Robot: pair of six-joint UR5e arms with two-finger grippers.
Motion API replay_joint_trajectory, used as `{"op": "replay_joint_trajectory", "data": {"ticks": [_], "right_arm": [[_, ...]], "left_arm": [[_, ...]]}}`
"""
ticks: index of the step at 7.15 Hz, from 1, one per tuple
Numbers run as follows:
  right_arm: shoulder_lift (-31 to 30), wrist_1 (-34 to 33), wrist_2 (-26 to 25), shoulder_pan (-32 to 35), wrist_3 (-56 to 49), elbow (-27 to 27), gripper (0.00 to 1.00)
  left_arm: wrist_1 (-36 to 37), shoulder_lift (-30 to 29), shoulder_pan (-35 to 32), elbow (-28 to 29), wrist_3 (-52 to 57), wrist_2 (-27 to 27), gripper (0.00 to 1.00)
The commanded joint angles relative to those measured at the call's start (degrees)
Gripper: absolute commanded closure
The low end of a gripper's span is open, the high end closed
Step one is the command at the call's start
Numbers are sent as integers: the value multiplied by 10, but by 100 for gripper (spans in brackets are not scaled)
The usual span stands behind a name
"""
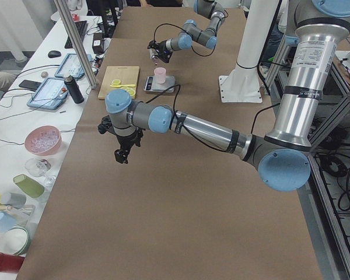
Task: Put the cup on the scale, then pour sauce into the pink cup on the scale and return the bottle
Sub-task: 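Tilt the sauce bottle with the right gripper to pour into the cup, then tilt the sauce bottle upright with the right gripper above the cup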
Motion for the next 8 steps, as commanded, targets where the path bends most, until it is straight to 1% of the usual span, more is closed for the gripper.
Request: {"op": "replay_joint_trajectory", "data": {"ticks": [1,2,3,4,5,6,7,8], "right_arm": [[-21,8,4,0,5,30,77],[-26,25,11,2,9,41,78],[-27,54,38,2,25,42,78],[-30,76,58,3,67,42,78],[-33,98,75,4,83,42,78],[-40,133,88,9,89,43,77],[-83,205,112,10,141,56,78],[-105,275,144,15,167,63,78]], "left_arm": [[0,-5,0,0,0,0,3],[1,-7,0,0,0,0,3],[0,-8,-3,0,0,0,3],[0,-9,-4,-1,0,0,3],[0,-10,-7,-2,0,0,3],[-5,-10,-8,-2,0,-1,3],[-7,-10,-10,-3,-1,-2,3],[-8,-10,-13,-3,-1,-2,3]]}}
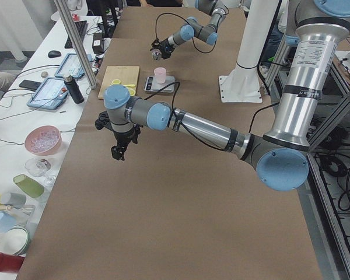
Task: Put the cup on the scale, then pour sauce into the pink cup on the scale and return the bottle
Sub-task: 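Tilt the sauce bottle upright with the right gripper above the cup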
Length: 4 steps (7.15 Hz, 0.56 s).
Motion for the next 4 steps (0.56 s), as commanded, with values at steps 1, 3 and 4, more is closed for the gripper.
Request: {"op": "replay_joint_trajectory", "data": {"ticks": [1,3,4], "right_arm": [[-55,99,58,12,54,33,77],[-90,100,109,29,108,104,78],[-99,127,127,31,159,118,78]], "left_arm": [[-3,-1,-3,-2,0,0,3],[-22,0,-3,-2,0,0,3],[-37,5,-5,-2,0,0,3]]}}
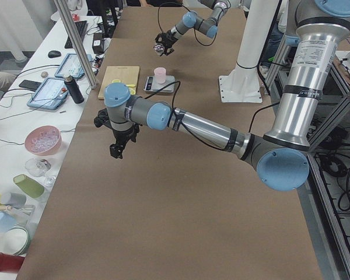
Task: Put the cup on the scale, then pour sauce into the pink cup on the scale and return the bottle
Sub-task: 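Tilt the sauce bottle upright with the right gripper above the cup, then carry the upright sauce bottle with the right gripper away from the scale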
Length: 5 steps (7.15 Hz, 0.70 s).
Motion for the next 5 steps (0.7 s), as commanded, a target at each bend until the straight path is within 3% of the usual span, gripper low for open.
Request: {"op": "replay_joint_trajectory", "data": {"ticks": [1,3,5], "right_arm": [[-48,108,44,6,141,27,78],[-111,269,59,7,257,10,81],[-127,272,62,15,271,8,85]], "left_arm": [[-41,16,-1,0,1,0,3],[-46,16,-1,-1,1,0,3],[-52,16,-1,-12,0,1,3]]}}
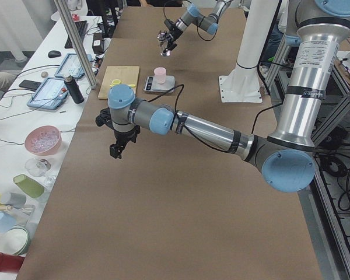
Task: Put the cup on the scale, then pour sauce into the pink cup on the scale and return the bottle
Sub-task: 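Carry the upright sauce bottle with the right gripper away from the scale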
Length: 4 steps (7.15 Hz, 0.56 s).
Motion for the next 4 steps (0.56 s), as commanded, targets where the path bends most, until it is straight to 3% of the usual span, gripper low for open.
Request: {"op": "replay_joint_trajectory", "data": {"ticks": [1,4], "right_arm": [[-28,37,2,4,78,-2,85],[-99,166,3,4,123,-33,86]], "left_arm": [[-2,-1,0,-7,-1,1,3],[-2,-4,0,-7,-2,2,3]]}}
